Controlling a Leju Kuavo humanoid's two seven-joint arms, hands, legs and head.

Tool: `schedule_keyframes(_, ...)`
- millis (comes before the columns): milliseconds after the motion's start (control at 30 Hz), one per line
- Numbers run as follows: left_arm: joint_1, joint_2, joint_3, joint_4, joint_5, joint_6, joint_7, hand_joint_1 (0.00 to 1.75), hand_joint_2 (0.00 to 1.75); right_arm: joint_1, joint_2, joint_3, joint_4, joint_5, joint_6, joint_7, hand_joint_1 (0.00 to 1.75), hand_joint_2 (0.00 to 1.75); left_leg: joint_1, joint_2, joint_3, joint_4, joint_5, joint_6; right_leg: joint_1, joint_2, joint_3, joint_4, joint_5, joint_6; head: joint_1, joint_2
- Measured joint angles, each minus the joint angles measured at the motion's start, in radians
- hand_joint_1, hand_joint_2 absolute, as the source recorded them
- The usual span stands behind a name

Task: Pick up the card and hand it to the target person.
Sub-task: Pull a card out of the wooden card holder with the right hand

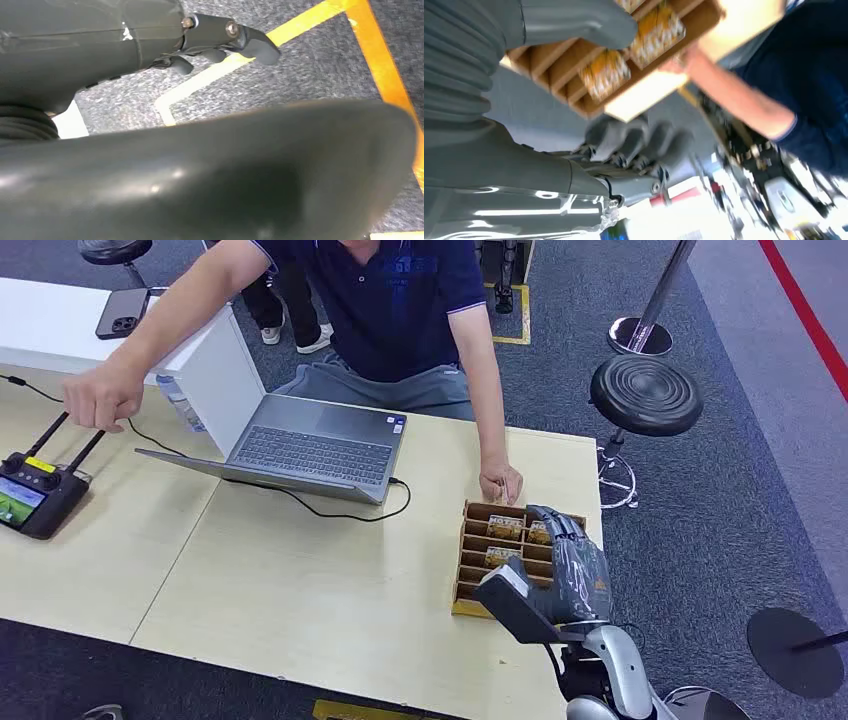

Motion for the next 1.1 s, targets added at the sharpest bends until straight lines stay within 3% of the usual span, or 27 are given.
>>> schedule_keyframes(1100, 0.000, 0.000, 0.000, 0.000, 0.000, 0.000, 0.000, 0.00, 0.00, 0.000, 0.000, 0.000, 0.001, -0.002, -0.002, 0.000, 0.75, 1.75, 0.000, 0.000, 0.000, 0.000, 0.000, 0.000, 0.000, 0.000, 0.000, 0.000, 0.000, 0.000, 0.000, 0.000)
